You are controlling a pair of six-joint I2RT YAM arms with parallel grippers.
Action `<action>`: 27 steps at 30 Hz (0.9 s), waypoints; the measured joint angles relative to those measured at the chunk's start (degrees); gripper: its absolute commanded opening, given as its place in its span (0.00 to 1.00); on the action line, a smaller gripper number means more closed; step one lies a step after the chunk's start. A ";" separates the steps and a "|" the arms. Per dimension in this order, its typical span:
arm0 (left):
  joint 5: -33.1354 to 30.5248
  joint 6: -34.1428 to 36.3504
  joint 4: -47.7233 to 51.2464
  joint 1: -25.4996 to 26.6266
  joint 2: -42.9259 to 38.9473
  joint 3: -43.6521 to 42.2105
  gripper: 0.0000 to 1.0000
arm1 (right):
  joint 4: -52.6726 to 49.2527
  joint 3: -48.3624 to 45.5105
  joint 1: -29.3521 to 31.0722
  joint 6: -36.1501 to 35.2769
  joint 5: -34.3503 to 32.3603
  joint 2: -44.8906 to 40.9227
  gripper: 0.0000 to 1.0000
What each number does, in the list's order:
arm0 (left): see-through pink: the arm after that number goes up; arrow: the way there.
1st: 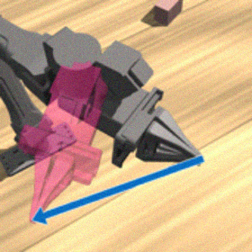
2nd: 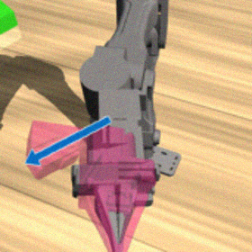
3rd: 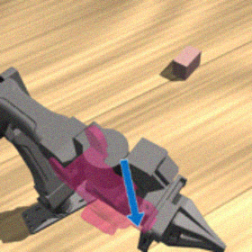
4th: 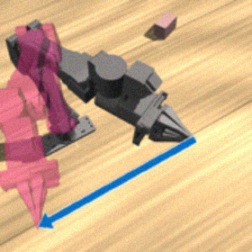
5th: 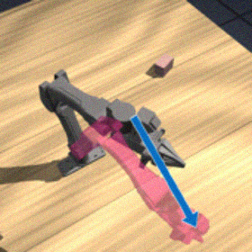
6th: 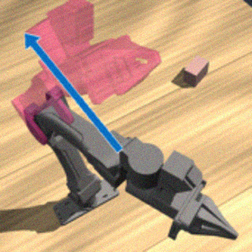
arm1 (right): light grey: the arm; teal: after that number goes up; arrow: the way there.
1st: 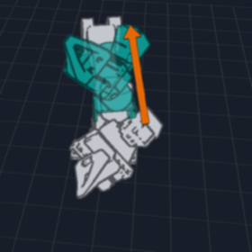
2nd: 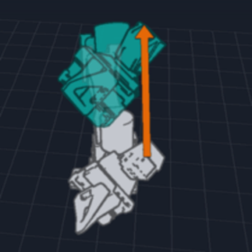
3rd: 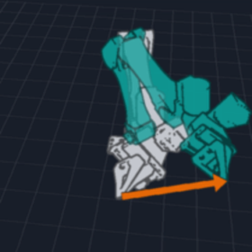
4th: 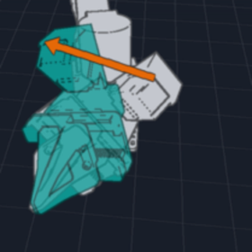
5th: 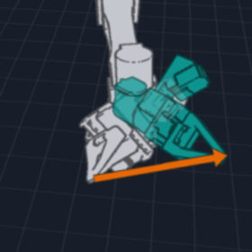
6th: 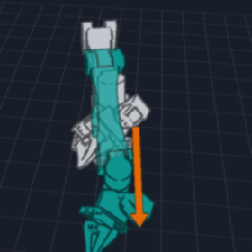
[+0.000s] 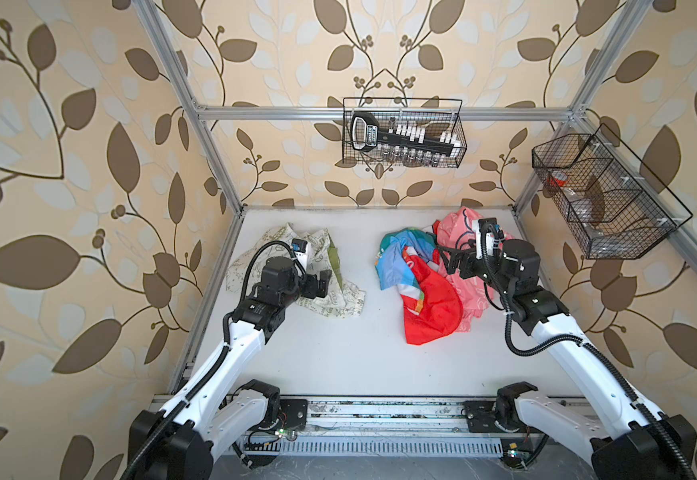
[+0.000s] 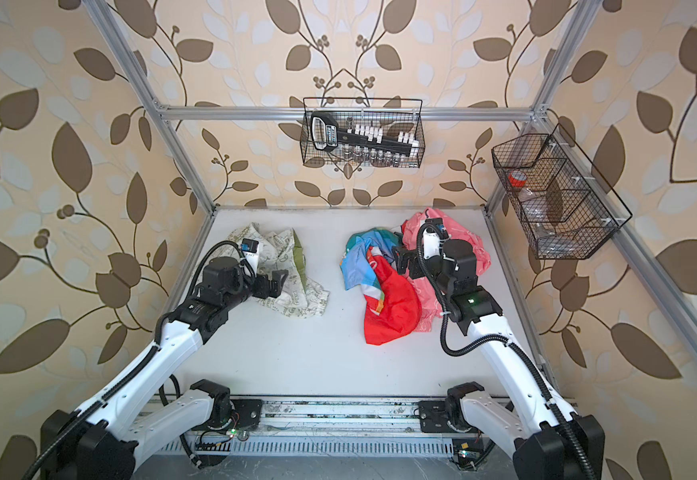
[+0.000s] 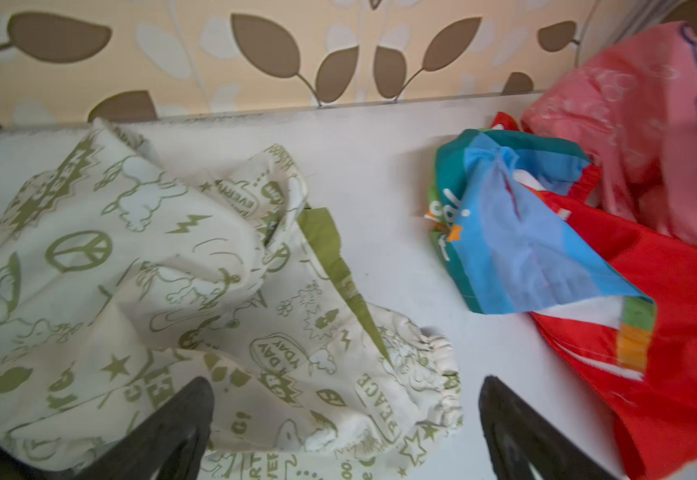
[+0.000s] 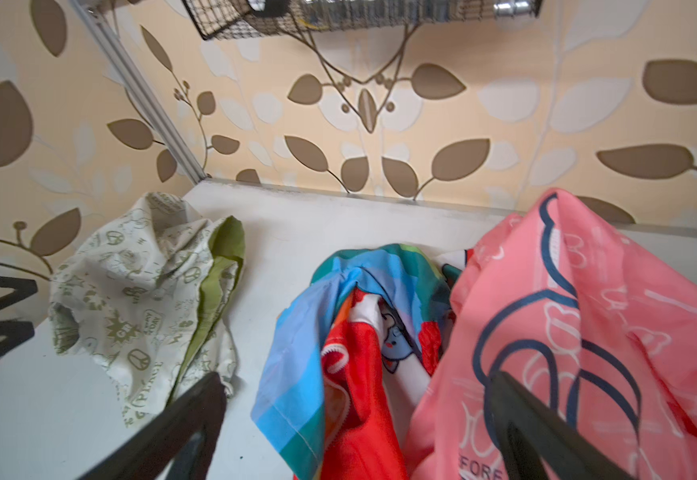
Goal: Pick out a specific cloth from the pile
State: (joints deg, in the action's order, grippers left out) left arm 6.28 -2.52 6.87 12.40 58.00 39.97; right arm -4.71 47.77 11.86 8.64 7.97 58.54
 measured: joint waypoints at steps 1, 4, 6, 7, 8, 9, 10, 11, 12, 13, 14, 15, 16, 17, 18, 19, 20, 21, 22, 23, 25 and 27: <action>0.83 -0.72 -1.33 -1.49 1.60 -0.57 0.99 | -0.02 -0.61 -0.55 -0.15 0.00 0.15 1.00; 3.58 -2.82 -6.45 -6.75 6.67 -3.04 0.99 | 0.17 -2.32 -2.29 -0.83 -0.26 1.22 1.00; 4.61 -4.83 -10.40 -11.41 10.51 -4.81 0.99 | 1.95 -4.11 -3.76 -1.38 -0.52 2.36 1.00; 4.74 -5.66 -12.33 -13.44 12.24 -5.62 0.99 | 3.08 -5.20 -4.44 -1.73 -0.59 2.84 1.00; 4.74 -6.80 -14.88 -15.52 13.92 -6.73 0.99 | 4.90 -6.78 -5.14 -2.12 -0.76 3.32 1.00; 4.66 -7.78 -18.32 -17.35 15.45 -8.39 0.99 | 7.21 -8.81 -5.79 -2.49 -1.31 3.69 1.00; 4.46 -8.63 -21.05 -18.69 16.46 -9.81 0.99 | 8.96 -10.69 -6.27 -2.69 -1.88 3.96 1.00; 4.42 -9.70 -23.26 -20.04 17.35 -11.15 0.99 | 11.06 -12.76 -6.75 -2.95 -2.71 4.28 1.00; 4.37 -10.43 -25.05 -20.94 18.08 -12.11 0.99 | 12.94 -14.62 -7.28 -3.32 -3.32 4.66 1.00; 4.42 -11.21 -26.29 -21.55 18.56 -12.63 0.99 | 14.34 -15.89 -7.76 -3.58 -3.72 5.01 1.00; 4.48 -11.78 -27.78 -21.92 18.91 -12.98 0.99 | 16.06 -17.16 -8.37 -3.85 -4.02 5.51 1.00; 4.66 -12.39 -29.14 -22.29 19.02 -13.11 0.99 | 17.51 -17.92 -9.03 -3.98 -4.48 6.16 1.00; 4.83 -12.79 -30.27 -22.53 19.02 -13.14 0.99 | 18.84 -18.36 -9.64 -4.02 -4.66 6.80 1.00; 5.09 -13.18 -31.74 -22.64 18.99 -13.18 0.99 | 20.22 -18.53 -10.27 -4.00 -4.81 7.58 1.00; 5.29 -13.49 -33.09 -22.95 18.97 -13.29 0.99 | 21.51 -18.53 -10.84 -4.00 -4.83 8.41 1.00; 5.35 -13.53 -34.03 -23.02 18.82 -13.46 0.99 | 22.51 -18.53 -11.19 -3.98 -4.83 9.07 1.00; 5.33 -13.05 -34.14 -23.02 18.29 -13.66 0.99 | 23.61 -18.53 -11.52 -3.96 -4.81 9.86 1.00; 5.14 -12.59 -34.03 -23.02 17.46 -13.97 0.99 | 24.35 -18.53 -11.69 -3.96 -4.81 10.49 1.00; 4.48 -12.33 -33.99 -23.02 16.76 -14.19 0.99 | 25.11 -18.53 -11.91 -3.87 -4.74 11.15 1.00; 3.63 -12.00 -34.36 -23.02 15.89 -14.64 0.99 | 25.86 -18.53 -11.98 -3.78 -4.72 11.87 1.00; 2.40 -11.13 -35.91 -23.02 14.97 -15.93 0.99 | 27.12 -18.60 -12.13 -3.74 -4.55 13.09 0.99; 1.66 -10.47 -36.44 -23.02 15.26 -16.94 0.99 | 28.28 -18.91 -12.26 -3.74 -4.52 13.88 1.00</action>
State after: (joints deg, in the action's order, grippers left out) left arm 7.94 -12.99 -29.56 -10.61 73.25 23.03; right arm 23.57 28.86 -0.40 4.91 3.44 72.42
